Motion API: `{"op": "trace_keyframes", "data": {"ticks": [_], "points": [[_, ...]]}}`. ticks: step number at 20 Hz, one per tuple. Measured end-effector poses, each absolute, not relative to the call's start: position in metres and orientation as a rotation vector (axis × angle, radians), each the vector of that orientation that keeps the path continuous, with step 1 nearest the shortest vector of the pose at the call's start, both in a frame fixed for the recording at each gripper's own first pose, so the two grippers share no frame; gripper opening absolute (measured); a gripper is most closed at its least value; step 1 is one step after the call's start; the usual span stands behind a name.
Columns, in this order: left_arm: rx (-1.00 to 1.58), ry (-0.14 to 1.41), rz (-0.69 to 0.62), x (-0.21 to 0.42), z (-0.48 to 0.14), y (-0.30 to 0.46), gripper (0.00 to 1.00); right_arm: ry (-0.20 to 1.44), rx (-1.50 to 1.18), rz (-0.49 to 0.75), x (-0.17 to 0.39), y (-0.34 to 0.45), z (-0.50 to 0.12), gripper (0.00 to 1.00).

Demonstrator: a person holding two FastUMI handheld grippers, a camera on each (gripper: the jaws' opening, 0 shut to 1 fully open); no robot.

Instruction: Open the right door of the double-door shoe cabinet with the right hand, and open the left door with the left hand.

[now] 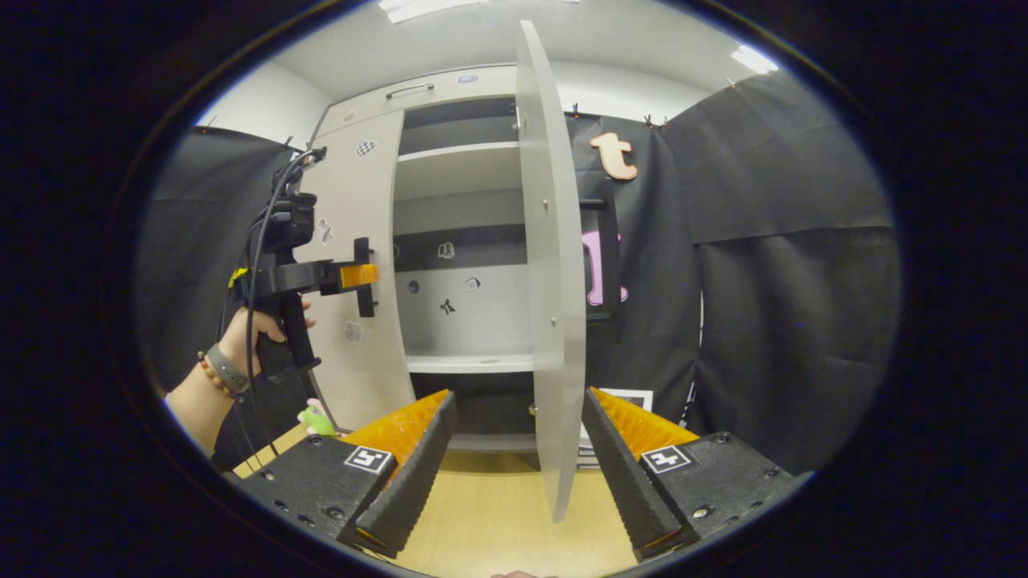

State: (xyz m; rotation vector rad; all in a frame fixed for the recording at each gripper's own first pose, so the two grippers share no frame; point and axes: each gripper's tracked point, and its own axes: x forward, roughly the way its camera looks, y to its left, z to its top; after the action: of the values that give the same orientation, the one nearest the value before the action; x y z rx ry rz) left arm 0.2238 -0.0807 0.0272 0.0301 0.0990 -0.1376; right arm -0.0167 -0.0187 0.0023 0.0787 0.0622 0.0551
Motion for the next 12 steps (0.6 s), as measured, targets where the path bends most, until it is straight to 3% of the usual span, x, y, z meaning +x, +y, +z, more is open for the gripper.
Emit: {"op": "trace_keyframes", "data": {"ticks": [11,12], "points": [[0.04,0.122,-0.124,0.235,0.017,-0.084,0.91,0.08,0.123,0.045,-0.008,-0.031,-0.007,0.96],[0.015,0.128,-0.155,0.234,0.017,-0.088,0.86,0.082,0.125,0.047,-0.007,-0.031,-0.009,0.98]]}}
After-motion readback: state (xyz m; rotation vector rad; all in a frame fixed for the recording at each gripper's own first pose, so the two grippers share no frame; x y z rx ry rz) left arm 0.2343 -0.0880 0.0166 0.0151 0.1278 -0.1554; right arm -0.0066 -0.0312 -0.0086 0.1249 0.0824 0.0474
